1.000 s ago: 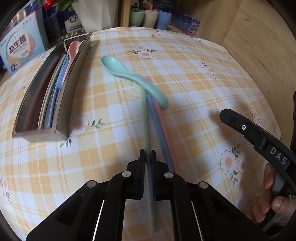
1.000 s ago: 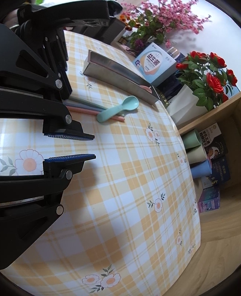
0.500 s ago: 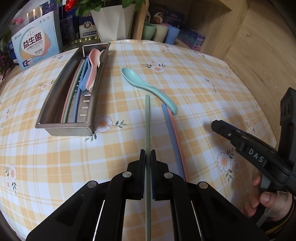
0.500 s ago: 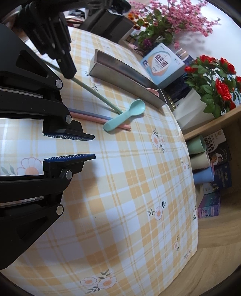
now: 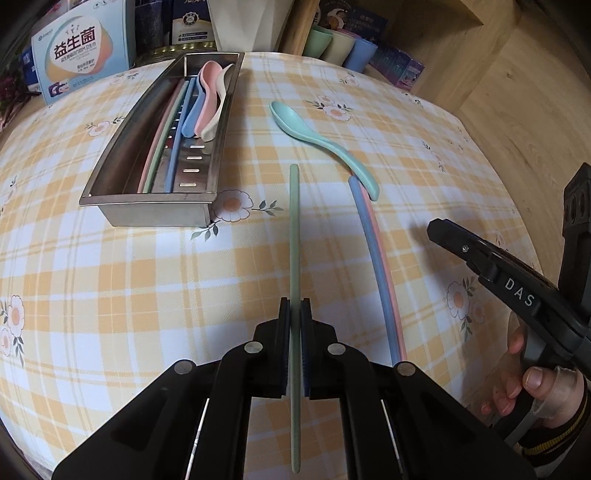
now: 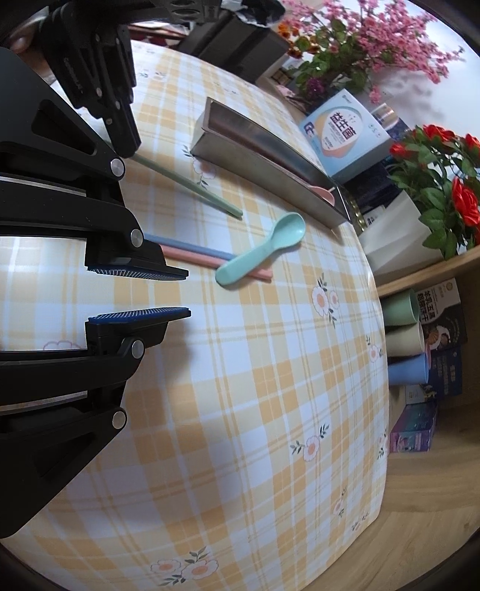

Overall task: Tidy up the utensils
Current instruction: 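Grasp the teal spoon handle with the right tool while the left tool holds the green chopstick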

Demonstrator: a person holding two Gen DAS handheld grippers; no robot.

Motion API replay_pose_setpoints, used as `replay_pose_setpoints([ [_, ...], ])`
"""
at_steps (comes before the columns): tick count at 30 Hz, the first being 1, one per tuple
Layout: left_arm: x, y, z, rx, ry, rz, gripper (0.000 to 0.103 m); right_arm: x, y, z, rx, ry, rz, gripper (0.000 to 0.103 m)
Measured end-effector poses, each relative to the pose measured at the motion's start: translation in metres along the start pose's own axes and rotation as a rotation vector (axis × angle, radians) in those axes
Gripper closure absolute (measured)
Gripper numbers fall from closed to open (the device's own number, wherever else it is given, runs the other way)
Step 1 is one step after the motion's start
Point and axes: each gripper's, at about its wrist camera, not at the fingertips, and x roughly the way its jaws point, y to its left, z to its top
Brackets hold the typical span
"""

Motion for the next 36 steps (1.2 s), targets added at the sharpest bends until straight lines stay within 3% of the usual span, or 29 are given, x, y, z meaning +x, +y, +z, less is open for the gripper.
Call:
replay_pose_setpoints([
  [5,0.010,-0.001,-0.001,0.005,0.033,0.004,0.098,0.001,0.002,0.000,-0.009,0.003,-0.001,0.087],
  [17,0.024,-0.017,0.017,0.099,0.007,0.065,0.096,0.006,-0.008,-0.002,0.019,0.021,-0.001,0.087],
  [23,0.024,-0.016,0.015,0.121,-0.021,0.059,0.097,0.007,-0.012,-0.003,0.035,0.025,-0.010,0.087],
  [28,0.021,-0.013,0.012,0.094,-0.031,0.039,0.098,0.008,-0.010,-0.003,0.028,0.032,-0.016,0.087],
  [30,0.019,-0.004,0.010,0.027,-0.028,-0.034,0.098,0.007,-0.010,-0.003,0.027,0.032,-0.022,0.087],
  [32,0.015,0.000,0.007,0.001,-0.036,-0.047,0.098,0.006,-0.010,-0.002,0.027,0.031,-0.026,0.087],
  [36,-0.005,0.008,0.007,-0.015,-0.097,-0.065,0.098,0.005,-0.009,-0.001,0.021,0.030,-0.038,0.087],
])
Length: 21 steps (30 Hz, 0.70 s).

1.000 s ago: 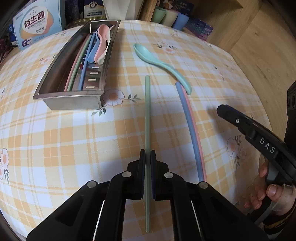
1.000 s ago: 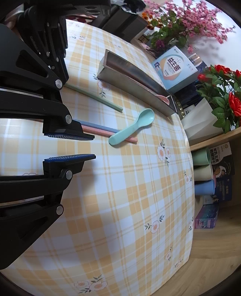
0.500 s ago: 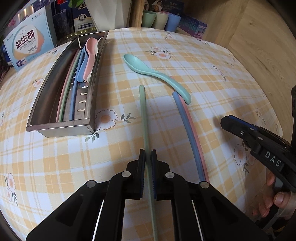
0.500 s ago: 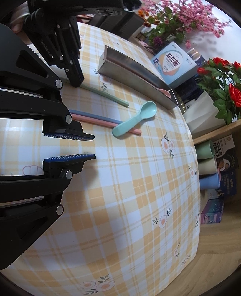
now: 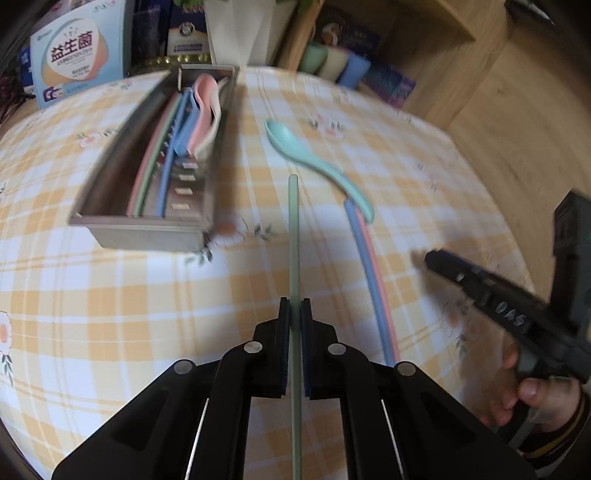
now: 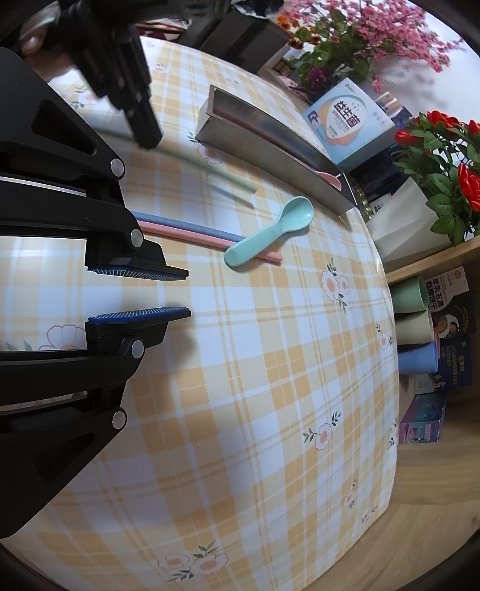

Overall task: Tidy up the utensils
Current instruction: 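Grasp the teal spoon handle with the right tool while the left tool holds the green chopstick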

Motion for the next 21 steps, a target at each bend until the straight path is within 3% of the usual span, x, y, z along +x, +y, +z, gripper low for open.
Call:
replay_pose_setpoints([
  [8,-0.037,-0.003,0.005,0.035,-0.106,-0.022,0.098,-0.001,0.015,0.008,-0.067,-0.002,-0.016,0.087],
  [17,-0.060,0.026,0.001,-0.039,-0.170,0.013,0.098,0.008,0.049,0.051,-0.343,-0.037,0.031,0.087],
  [21,-0.071,0.035,0.002,-0.068,-0.199,0.028,0.098,0.033,0.064,0.071,-0.429,0.011,0.028,0.087],
])
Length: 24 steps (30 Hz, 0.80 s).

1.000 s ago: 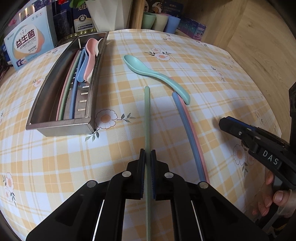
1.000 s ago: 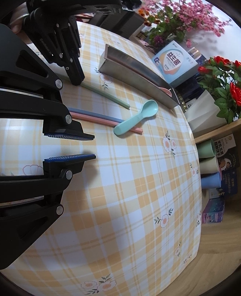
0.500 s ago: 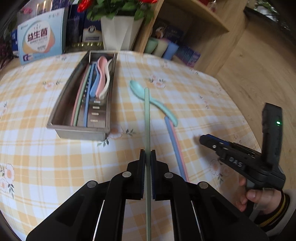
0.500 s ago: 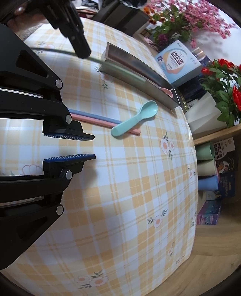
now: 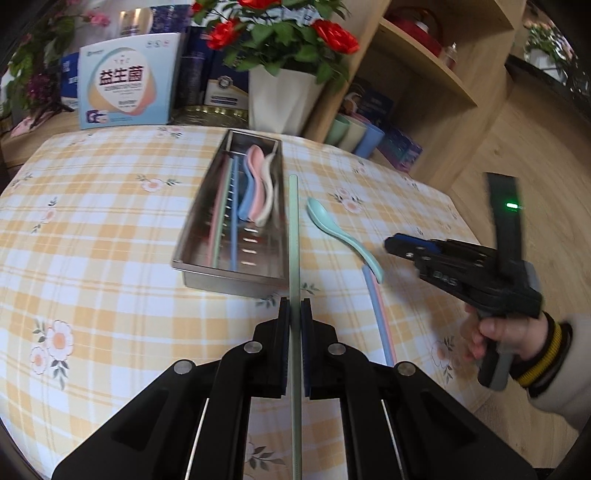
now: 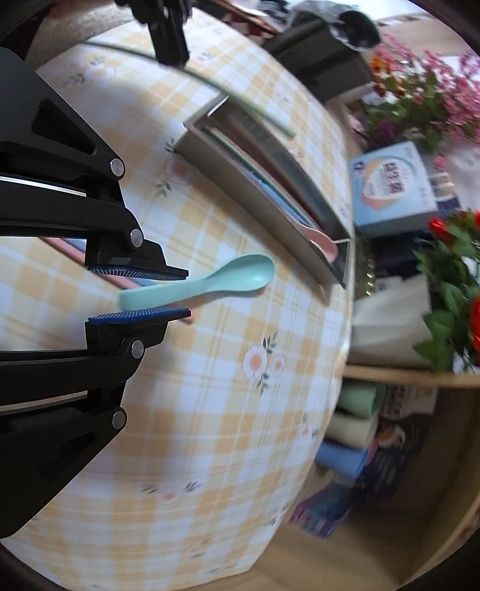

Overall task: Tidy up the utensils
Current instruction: 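Grasp the teal spoon handle with the right tool while the left tool holds the green chopstick, then carry the green chopstick toward the steel tray with the left tool while the right tool lifts the teal spoon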

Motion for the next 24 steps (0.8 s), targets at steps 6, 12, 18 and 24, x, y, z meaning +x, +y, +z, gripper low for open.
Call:
replay_pose_setpoints([
  [6,-0.010,0.014,0.001,-0.034,-0.019,0.014,0.098,0.044,0.007,0.021,-0.045,0.104,-0.022,0.087],
  [12,-0.010,0.028,-0.002,-0.079,-0.014,0.018,0.098,0.054,0.008,0.023,-0.029,0.136,-0.006,0.085],
  [18,-0.010,0.033,-0.002,-0.095,-0.011,0.010,0.098,0.058,0.005,0.027,0.004,0.155,0.009,0.084],
  [24,-0.013,0.035,-0.003,-0.109,-0.013,0.011,0.098,0.066,0.005,0.035,0.054,0.189,0.029,0.084],
])
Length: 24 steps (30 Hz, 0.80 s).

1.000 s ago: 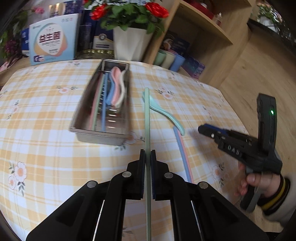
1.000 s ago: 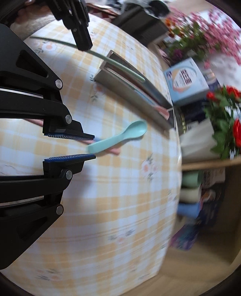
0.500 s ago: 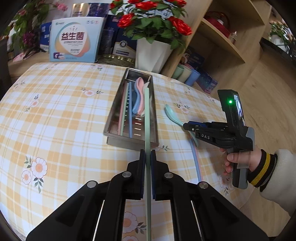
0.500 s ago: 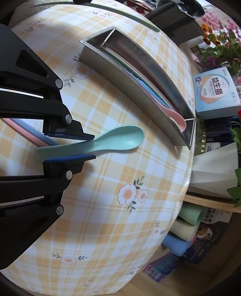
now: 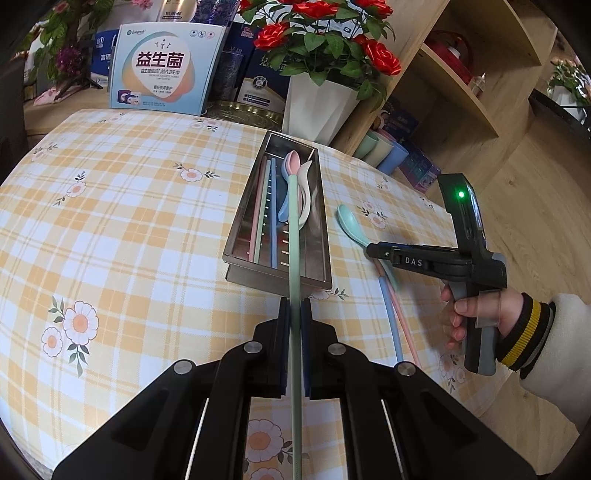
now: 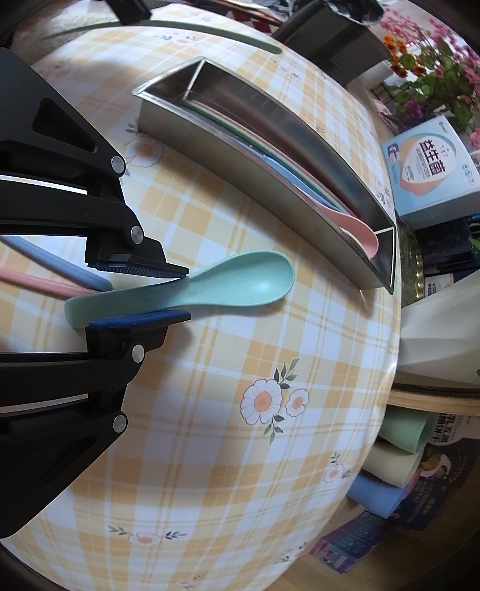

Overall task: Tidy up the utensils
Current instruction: 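Carry the green chopstick toward the steel tray with the left tool while the right tool lifts the teal spoon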

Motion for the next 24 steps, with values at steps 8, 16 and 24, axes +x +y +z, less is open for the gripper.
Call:
replay_pose_setpoints([
  [8,-0.003,0.003,0.001,-0.004,-0.006,0.010,0.098,0.008,0.001,0.009,0.060,0.026,0.014,0.088],
  [16,-0.002,0.010,0.003,-0.013,0.007,0.005,0.098,-0.023,-0.005,-0.003,0.185,-0.109,0.096,0.088],
  [24,0.004,0.008,0.029,0.030,0.030,0.005,0.098,-0.049,-0.018,-0.042,0.398,-0.222,0.221,0.088],
])
